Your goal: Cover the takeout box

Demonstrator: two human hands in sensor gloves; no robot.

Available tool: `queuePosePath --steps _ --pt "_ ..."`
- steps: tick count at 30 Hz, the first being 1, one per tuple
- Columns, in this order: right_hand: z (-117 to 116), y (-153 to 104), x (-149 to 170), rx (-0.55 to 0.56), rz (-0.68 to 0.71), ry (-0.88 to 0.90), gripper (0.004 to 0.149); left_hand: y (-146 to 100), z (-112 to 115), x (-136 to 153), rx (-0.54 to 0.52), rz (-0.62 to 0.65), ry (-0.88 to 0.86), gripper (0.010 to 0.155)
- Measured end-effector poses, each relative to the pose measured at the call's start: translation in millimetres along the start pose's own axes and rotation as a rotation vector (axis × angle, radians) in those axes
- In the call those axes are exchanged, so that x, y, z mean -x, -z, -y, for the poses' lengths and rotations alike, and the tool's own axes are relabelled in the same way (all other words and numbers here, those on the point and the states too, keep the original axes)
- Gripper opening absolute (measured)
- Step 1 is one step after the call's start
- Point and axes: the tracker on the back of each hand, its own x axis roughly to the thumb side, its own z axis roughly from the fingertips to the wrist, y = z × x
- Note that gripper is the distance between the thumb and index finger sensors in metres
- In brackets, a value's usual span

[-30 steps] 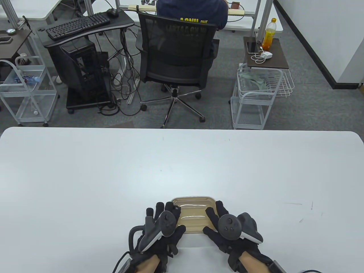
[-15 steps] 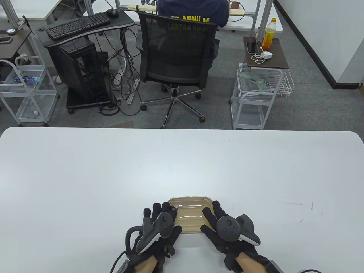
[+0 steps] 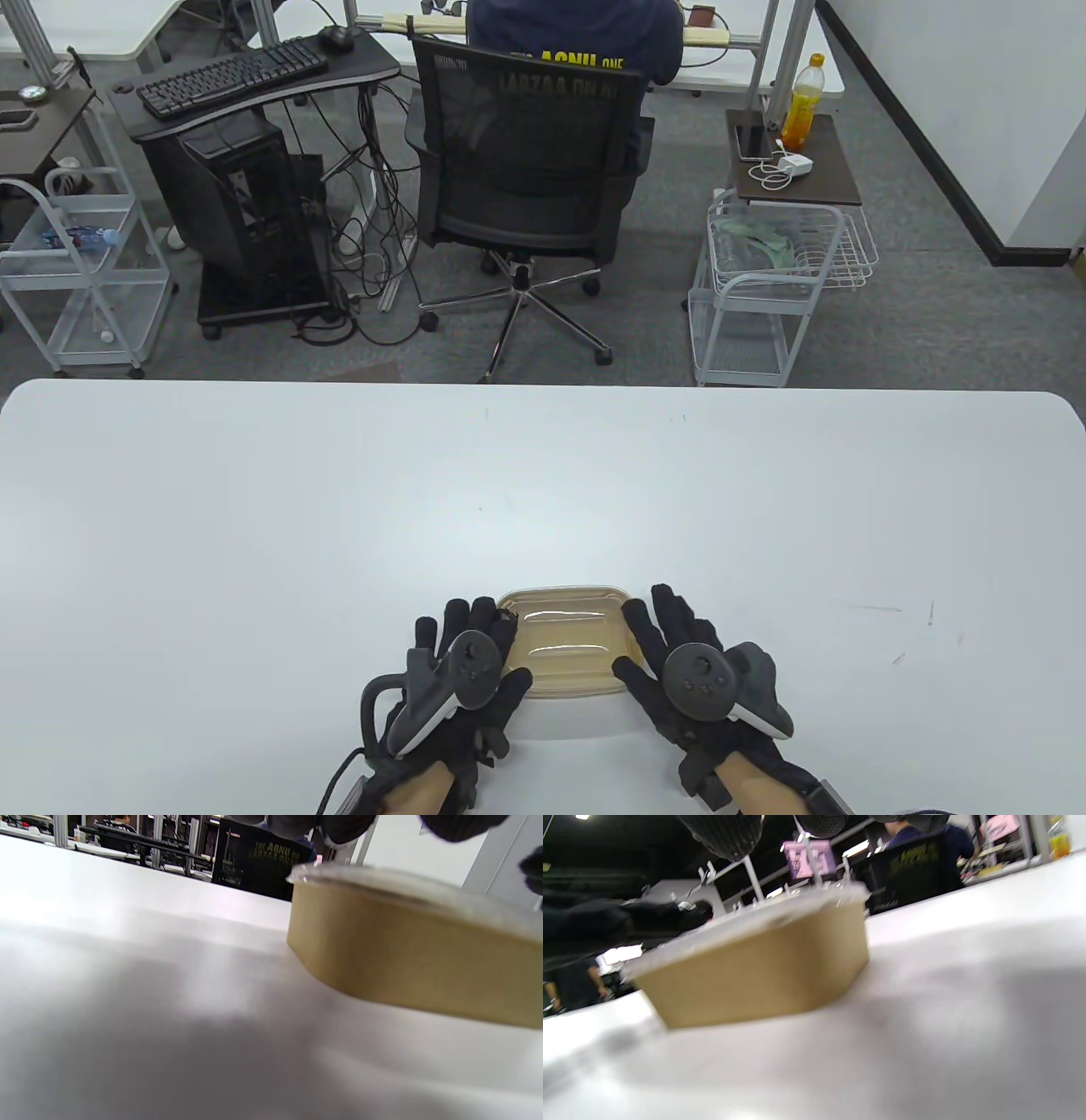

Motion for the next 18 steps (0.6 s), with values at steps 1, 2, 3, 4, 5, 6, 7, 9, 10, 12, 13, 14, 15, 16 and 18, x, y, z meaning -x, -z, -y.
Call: queuePosePath --steps 1,2,3,4,5,6,7,9,10,12,13,14,15,16,18 --pt "5 -2 3 0.028 -0.01 -0.001 0.068 0 -3 4 -0.016 -0.003 -0.001 0.071" --pt "10 -4 7 0.055 -0.023 0.001 0.068 -1 -7 9 -0.032 -0.008 -0.004 0.071" --pt "13 -5 10 0.071 -0.036 0.002 0.068 -1 -9 12 -0.043 -0.013 -0.007 0.072" --pt "16 -6 15 0.085 -0.052 0.004 0.068 -2 -13 17 -0.058 -0.019 -0.013 0.071" --pt "18 -7 18 0.087 -0.061 0.007 0.068 -2 -15 20 -0.068 -0.025 -0.015 0.072" --pt "20 -8 22 0.092 -0.075 0.007 0.068 -3 -18 25 -0.081 -0.031 -0.016 0.071" --pt "21 -9 24 0.098 -0.086 0.006 0.068 -3 -20 28 -0.088 -0.036 -0.017 0.071" --pt "24 -10 30 0.102 -0.105 0.008 0.069 -4 -25 34 -0.108 -0.047 -0.021 0.072" --pt "24 -11 33 0.106 -0.117 0.011 0.069 -4 -27 38 -0.116 -0.055 -0.023 0.072" --pt "25 -11 38 0.107 -0.134 0.02 0.068 -4 -30 43 -0.129 -0.068 -0.025 0.072" --pt "25 -12 40 0.105 -0.144 0.026 0.069 -4 -32 46 -0.138 -0.079 -0.028 0.072" --pt "25 -12 42 0.105 -0.151 0.033 0.069 -4 -33 49 -0.142 -0.086 -0.03 0.071" --pt "24 -12 43 0.103 -0.156 0.038 0.069 -4 -33 50 -0.144 -0.092 -0.031 0.071" --pt "24 -12 44 0.097 -0.166 0.044 0.069 -4 -34 53 -0.148 -0.098 -0.034 0.071" --pt "22 -11 46 0.091 -0.173 0.049 0.069 -5 -34 55 -0.148 -0.103 -0.045 0.071"
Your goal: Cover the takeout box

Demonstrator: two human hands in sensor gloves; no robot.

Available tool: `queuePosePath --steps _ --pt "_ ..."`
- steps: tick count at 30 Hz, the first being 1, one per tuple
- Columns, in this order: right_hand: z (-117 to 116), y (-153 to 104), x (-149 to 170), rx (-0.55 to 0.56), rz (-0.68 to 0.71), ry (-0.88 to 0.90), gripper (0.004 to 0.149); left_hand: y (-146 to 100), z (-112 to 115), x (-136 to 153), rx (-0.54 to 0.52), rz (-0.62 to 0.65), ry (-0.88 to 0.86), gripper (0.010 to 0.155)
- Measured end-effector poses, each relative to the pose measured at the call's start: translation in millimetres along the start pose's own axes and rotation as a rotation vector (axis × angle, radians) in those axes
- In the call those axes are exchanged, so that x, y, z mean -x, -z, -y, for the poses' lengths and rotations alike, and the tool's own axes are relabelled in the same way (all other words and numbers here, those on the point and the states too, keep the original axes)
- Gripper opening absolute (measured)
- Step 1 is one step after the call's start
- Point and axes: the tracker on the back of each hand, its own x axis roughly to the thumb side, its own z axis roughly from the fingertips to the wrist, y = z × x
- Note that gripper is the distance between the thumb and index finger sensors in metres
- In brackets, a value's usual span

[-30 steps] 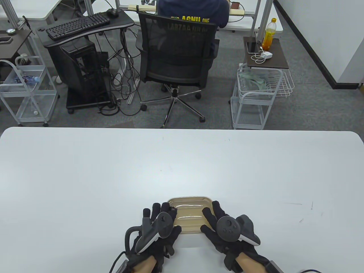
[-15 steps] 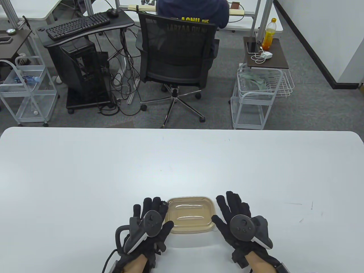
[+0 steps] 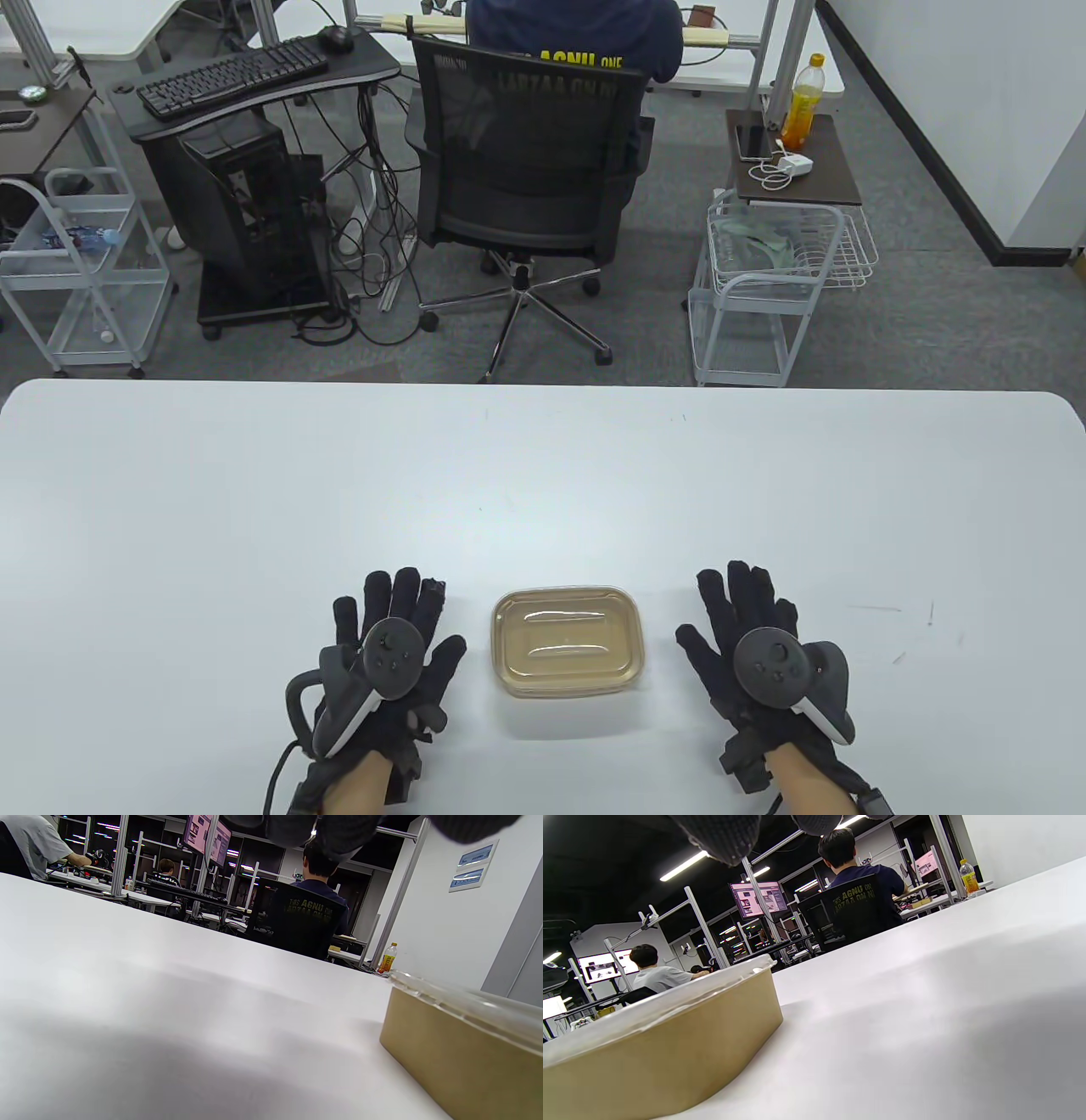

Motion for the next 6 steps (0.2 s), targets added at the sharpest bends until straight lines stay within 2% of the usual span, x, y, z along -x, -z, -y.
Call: queuePosePath --steps 6 --pt "-1.4 0.9 -0.3 -0.011 0.003 -0.011 0.069 -0.1 0.1 -0.1 0.001 -0.003 0.003 0.071"
